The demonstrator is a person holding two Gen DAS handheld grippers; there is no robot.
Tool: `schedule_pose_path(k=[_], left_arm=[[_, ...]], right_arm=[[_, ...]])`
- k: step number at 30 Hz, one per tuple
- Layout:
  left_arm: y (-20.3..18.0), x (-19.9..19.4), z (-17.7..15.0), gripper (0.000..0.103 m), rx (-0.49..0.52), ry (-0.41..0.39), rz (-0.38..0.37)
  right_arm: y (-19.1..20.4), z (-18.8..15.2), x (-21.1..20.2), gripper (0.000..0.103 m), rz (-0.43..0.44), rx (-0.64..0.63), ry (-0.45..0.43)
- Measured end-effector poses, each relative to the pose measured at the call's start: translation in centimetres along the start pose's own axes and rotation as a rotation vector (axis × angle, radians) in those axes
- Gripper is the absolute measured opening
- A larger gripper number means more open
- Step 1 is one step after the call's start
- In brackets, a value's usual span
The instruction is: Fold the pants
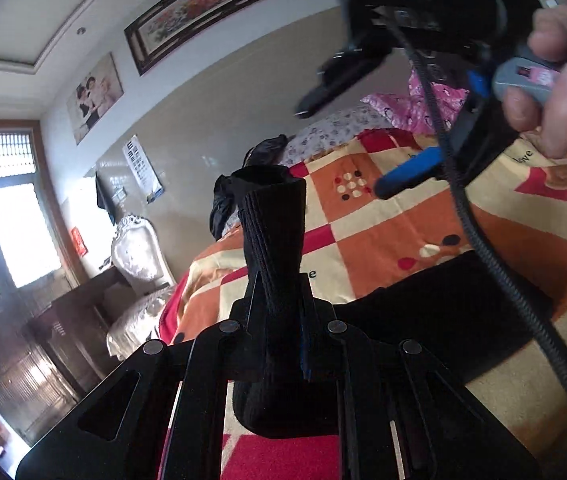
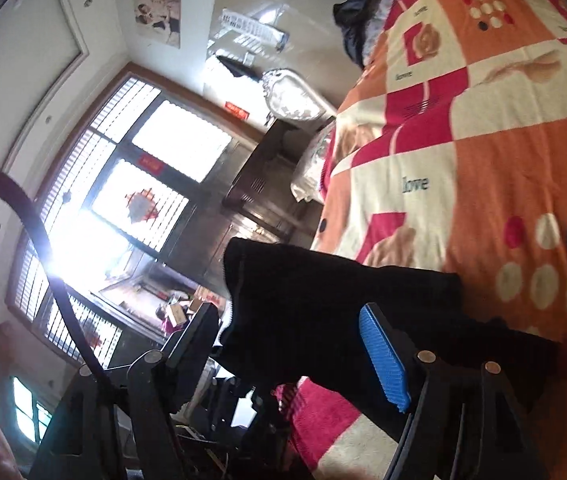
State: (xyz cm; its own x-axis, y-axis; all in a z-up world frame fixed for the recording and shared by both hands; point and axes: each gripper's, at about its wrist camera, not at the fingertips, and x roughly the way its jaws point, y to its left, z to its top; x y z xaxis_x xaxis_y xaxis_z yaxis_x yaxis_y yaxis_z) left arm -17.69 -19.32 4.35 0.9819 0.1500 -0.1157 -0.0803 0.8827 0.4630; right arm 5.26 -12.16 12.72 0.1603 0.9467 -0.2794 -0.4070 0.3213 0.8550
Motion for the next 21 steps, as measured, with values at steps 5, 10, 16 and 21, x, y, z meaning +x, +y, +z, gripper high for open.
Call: schedule_pose_path(k=[5, 10, 16, 21], left_arm=[[-1.7, -0.6, -0.3, 0.011, 0.097, 0.002, -0.069], [-4.1, -1.8, 0.2, 0.011, 0.177, -0.003, -0.156], [-7.2, -2.1, 1.6, 0.011, 0.248, 0.031, -0.251], [-8.8, -1.7, 2.1, 0.013, 0.257, 0.12, -0.313]], right_arm=[[-0.1, -0.3, 1.1, 0.074, -0.069, -0.008, 0.017], [-2.0, -0.8, 0.4, 0.031, -0.207, -0.033, 0.092], [-5.9, -1.9, -2.8, 0.012, -0.329, -0.004, 0.093], [-10.8, -2.7, -4.3, 0.011, -0.333, 0.1, 0.088]])
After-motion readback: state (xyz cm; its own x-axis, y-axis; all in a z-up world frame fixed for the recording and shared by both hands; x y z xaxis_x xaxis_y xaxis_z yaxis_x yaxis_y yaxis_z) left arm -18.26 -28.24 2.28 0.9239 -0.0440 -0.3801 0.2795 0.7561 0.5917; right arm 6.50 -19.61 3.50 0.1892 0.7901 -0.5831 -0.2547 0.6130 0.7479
